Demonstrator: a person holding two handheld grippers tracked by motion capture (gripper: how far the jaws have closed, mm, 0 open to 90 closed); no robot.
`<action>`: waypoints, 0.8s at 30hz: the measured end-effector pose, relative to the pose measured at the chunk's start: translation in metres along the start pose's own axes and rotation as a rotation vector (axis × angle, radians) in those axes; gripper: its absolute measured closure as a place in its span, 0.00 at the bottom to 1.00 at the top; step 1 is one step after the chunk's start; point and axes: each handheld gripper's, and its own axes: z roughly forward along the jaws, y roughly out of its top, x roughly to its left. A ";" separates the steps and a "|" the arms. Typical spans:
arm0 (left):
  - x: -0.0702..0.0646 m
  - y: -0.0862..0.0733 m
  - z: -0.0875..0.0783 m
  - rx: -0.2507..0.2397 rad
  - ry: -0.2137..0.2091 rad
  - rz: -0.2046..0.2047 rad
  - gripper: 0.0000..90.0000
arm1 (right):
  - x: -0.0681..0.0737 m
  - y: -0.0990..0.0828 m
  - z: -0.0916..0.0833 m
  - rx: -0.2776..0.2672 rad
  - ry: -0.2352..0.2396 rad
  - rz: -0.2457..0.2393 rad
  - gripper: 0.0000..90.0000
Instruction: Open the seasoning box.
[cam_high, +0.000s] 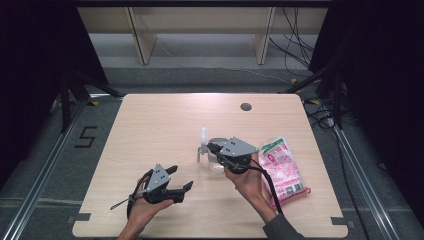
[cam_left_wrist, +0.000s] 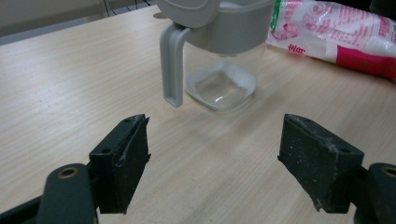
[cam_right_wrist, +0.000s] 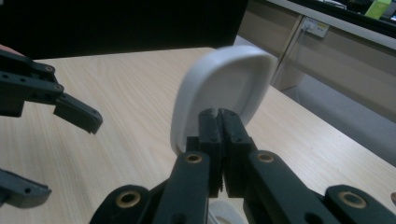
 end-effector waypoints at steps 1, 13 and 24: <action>0.000 -0.001 0.001 -0.001 -0.001 -0.010 0.26 | 0.002 0.000 0.000 -0.002 -0.001 0.009 0.99; 0.002 -0.003 0.000 0.002 -0.019 -0.063 0.26 | -0.029 -0.009 -0.029 0.019 -0.056 0.085 0.67; 0.001 -0.004 0.003 0.001 -0.040 -0.063 0.26 | -0.079 -0.050 -0.085 0.139 -0.099 0.286 0.51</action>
